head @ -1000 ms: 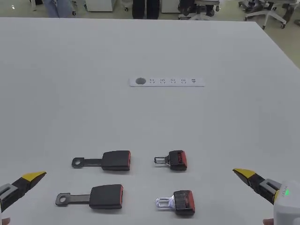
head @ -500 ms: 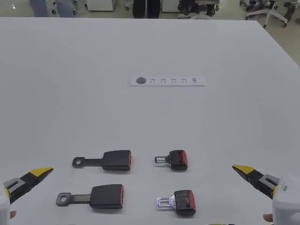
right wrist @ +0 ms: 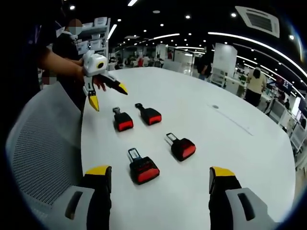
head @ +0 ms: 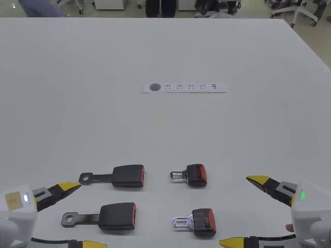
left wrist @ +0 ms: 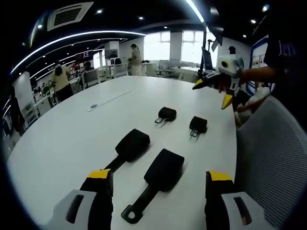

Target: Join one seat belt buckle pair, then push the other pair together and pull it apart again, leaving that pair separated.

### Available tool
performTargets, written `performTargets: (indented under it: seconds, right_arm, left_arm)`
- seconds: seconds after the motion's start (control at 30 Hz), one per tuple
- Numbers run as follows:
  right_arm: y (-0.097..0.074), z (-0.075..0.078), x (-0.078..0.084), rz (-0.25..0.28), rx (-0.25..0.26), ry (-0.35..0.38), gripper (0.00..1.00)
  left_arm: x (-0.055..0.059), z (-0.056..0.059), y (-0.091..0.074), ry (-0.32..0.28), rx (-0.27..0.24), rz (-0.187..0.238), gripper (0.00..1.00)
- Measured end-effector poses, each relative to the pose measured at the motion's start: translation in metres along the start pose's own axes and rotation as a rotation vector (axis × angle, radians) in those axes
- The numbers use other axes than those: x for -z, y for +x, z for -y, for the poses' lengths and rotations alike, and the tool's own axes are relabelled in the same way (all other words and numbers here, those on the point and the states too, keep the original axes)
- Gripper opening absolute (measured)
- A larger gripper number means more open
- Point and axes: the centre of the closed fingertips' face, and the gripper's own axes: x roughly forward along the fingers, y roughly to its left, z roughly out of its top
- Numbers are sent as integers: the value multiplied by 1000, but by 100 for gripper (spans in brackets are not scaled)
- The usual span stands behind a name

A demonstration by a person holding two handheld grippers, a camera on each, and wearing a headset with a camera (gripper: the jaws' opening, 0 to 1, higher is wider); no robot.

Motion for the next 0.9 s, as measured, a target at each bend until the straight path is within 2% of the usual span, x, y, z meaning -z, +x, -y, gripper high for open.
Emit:
performTargets:
  seconds: [0.17, 0.37, 0.53, 0.77, 0.83, 0.9]
  right_arm:
    - [6, -6, 4, -24, -50, -19, 77]
    - [12, -10, 7, -49, -90, -60, 71]
    - [18, -14, 8, -61, -130, -90, 63]
    - [28, -21, 11, -83, -179, -124, 56]
    - [31, -23, 12, -91, -193, -134, 55]
    - [34, -26, 14, -104, -209, -144, 53]
  left_arm:
    - [9, 3, 12, 61, 59, -68, 68]
    - [10, 6, 25, 113, 111, -114, 59]
    - [16, 7, 32, 171, 149, -175, 55]
    - [28, 5, 40, 225, 198, -234, 49]
    - [26, 5, 40, 232, 207, -242, 48]
    - [28, 6, 42, 233, 225, -254, 45]
